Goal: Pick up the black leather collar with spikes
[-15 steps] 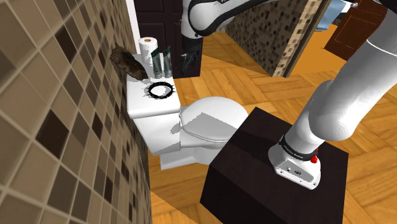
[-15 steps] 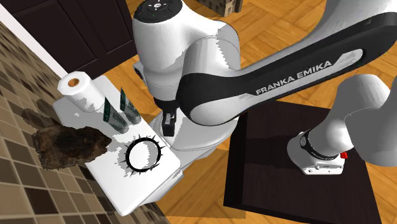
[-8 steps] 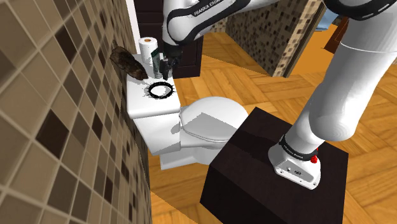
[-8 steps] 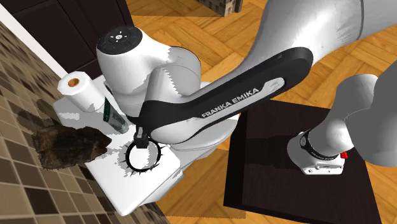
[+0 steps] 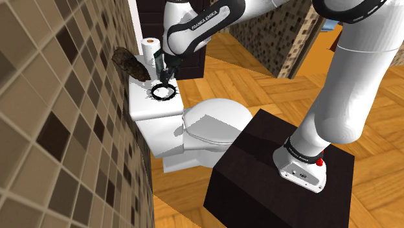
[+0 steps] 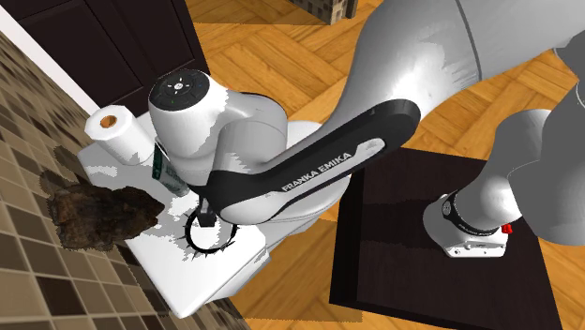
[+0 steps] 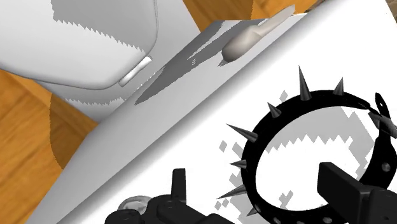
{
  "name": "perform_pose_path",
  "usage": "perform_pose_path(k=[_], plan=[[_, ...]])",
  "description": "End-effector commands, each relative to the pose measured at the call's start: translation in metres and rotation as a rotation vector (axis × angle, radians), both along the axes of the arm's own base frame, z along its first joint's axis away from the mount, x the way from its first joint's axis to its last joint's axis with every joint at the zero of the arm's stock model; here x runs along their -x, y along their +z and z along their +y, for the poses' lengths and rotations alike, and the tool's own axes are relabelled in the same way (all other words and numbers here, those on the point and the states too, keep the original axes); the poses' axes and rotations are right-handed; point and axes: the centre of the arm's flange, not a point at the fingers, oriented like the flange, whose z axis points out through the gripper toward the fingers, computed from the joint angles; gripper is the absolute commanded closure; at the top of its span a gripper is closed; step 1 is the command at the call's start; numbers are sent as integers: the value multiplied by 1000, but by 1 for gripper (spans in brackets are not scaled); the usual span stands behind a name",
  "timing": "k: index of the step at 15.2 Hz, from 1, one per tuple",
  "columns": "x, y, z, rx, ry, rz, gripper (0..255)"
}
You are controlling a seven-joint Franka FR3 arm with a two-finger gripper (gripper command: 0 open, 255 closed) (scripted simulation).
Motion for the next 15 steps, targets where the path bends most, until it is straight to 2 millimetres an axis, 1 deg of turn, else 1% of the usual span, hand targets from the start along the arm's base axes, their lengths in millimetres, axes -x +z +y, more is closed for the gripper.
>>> perform_pose_path(k=[1, 2, 3, 12, 15], plan=[[0, -7, 1, 0, 0, -1, 0], [0, -7, 1, 0, 0, -1, 0], [0, -7, 1, 0, 0, -1, 255], [0, -7, 1, 0, 0, -1, 255], [0, 9, 1, 0, 0, -1, 255]])
